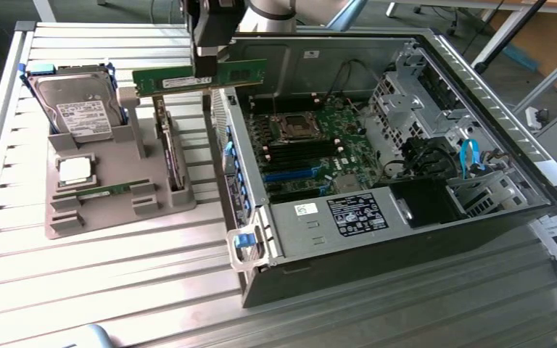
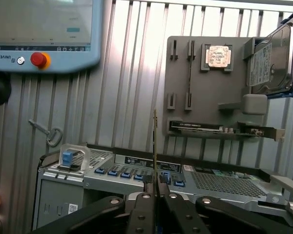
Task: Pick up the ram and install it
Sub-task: 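Pick up the ram and move it above insertion slot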
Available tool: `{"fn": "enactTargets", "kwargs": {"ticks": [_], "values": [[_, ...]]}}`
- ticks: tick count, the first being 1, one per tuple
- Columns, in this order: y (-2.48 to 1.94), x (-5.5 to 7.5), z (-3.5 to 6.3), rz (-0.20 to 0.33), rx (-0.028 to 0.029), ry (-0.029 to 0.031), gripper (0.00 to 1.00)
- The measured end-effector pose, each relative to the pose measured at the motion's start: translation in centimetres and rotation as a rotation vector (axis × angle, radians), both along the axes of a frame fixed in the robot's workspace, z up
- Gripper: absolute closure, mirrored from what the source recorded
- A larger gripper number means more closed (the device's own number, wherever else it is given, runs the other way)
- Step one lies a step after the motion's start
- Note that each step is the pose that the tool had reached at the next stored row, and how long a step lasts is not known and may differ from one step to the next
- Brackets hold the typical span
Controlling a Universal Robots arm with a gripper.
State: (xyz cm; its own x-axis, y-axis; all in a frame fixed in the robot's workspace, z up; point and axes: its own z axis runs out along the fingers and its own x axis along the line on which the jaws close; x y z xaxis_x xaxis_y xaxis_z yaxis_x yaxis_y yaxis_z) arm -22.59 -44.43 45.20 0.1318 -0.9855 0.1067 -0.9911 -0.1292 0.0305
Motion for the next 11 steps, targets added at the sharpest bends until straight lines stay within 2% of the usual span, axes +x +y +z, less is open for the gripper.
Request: {"fn": "enactTargets", "kwargs": {"ticks": [11], "values": [[0.0, 0.7, 0.0, 0.0, -0.0013, 0.0001, 0.87]]}}
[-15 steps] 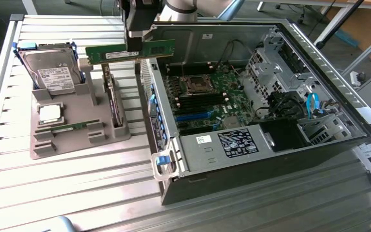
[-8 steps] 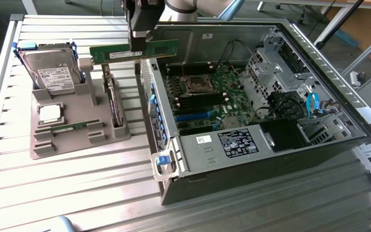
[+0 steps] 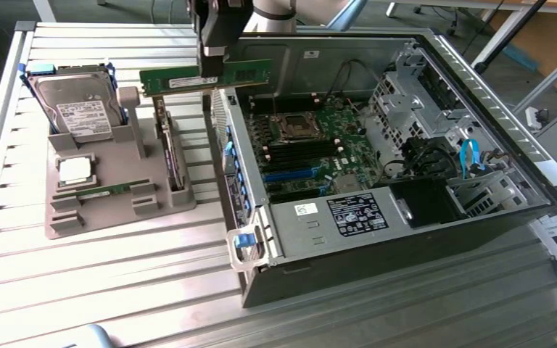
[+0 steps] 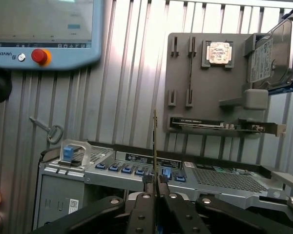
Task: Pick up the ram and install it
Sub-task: 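Pick up the ram and move it above insertion slot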
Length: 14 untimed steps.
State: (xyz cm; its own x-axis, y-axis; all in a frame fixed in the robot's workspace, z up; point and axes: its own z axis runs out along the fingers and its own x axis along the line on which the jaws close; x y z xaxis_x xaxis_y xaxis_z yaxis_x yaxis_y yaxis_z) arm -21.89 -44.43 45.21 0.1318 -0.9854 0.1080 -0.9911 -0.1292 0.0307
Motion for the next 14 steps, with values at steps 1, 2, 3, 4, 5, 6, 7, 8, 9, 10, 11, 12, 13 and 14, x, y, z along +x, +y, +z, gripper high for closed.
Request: {"fn": "enactTargets", "kwargs": {"ticks": [1, 2, 3, 4, 5, 6, 7, 8, 9, 10, 11, 12, 13, 14], "values": [[0.0, 0.05, 0.0, 0.0, -0.0001, -0.0001, 0.87], [0.0, 0.1, 0.0, 0.0, -0.0002, -0.0001, 0.87], [0.0, 0.16, 0.0, 0.0, -0.0003, 0.0, 0.87], [0.0, 0.22, 0.0, 0.0, -0.0004, 0.0, 0.87], [0.0, 0.27, 0.0, 0.0, -0.0004, 0.0, 0.87], [0.0, 0.32, 0.0, 0.0, -0.0006, 0.0, 0.87], [0.0, 0.38, 0.0, 0.0, -0.0008, 0.0, 0.87], [0.0, 0.45, 0.0, 0.0, -0.0009, 0.0, 0.87], [0.0, 0.5, 0.0, 0.0, -0.001, 0.0, 0.87], [0.0, 0.55, 0.0, 0.0, -0.0011, -0.0001, 0.87], [0.0, 0.61, 0.0, 0.0, -0.0013, 0.0, 0.87], [0.0, 0.71, 0.0, 0.0, -0.0015, -0.0001, 0.87], [0.0, 0.79, 0.0, 0.0, -0.0017, 0.0, 0.87], [0.0, 0.86, 0.0, 0.0, -0.0018, 0.0, 0.87]]}}
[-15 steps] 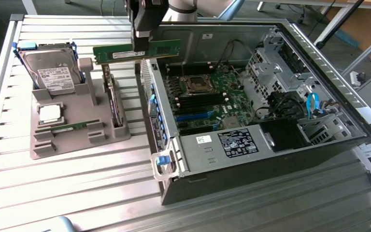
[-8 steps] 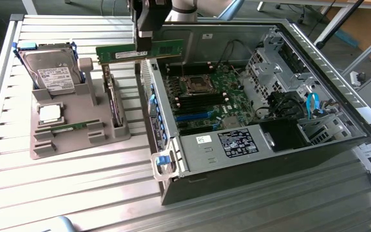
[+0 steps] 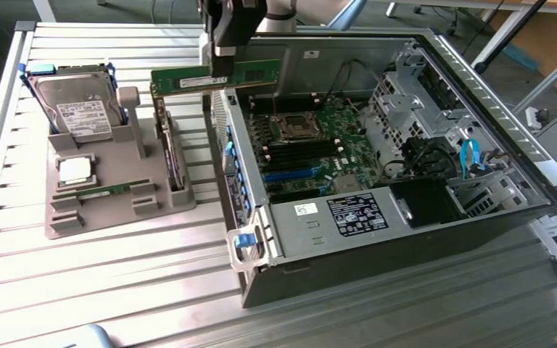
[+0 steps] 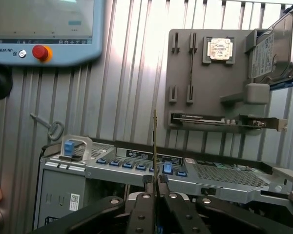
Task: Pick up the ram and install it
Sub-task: 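Pick up the ram and move it above insertion slot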
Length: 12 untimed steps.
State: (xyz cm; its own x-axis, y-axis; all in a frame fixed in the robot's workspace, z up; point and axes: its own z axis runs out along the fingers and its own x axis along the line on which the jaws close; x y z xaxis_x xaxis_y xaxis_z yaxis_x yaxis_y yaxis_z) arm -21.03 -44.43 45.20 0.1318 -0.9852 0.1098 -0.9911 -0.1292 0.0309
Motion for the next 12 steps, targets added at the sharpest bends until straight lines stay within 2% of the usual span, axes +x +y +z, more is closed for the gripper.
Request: {"fn": "enactTargets", "kwargs": {"ticks": [12], "values": [[0.0, 0.86, 0.0, 0.0, -0.0015, 0.0, 0.87]]}}
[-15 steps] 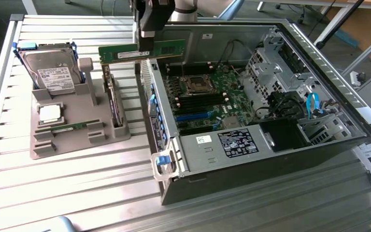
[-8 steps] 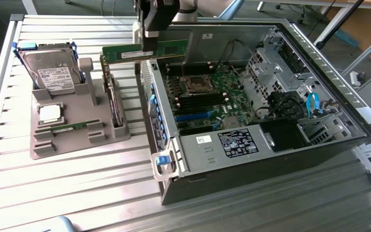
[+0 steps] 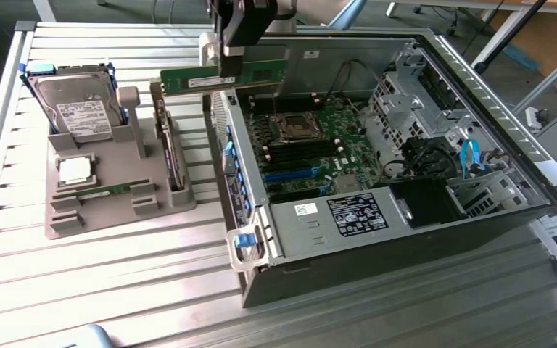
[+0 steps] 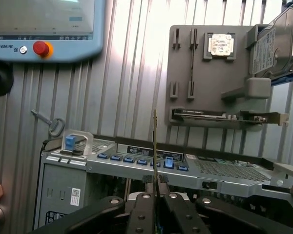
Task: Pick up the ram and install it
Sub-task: 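Pick up the ram and move it above insertion slot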
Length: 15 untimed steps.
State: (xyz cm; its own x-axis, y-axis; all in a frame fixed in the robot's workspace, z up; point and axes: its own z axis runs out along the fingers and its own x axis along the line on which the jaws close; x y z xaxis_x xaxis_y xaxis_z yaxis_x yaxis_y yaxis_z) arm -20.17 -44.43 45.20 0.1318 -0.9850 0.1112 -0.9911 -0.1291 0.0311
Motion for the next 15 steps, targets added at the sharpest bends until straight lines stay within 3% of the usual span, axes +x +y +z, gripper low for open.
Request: {"fn": "enactTargets", "kwargs": {"ticks": [15], "values": [[0.0, 1.4, 0.0, 0.0, -0.0022, 0.0001, 0.87]]}}
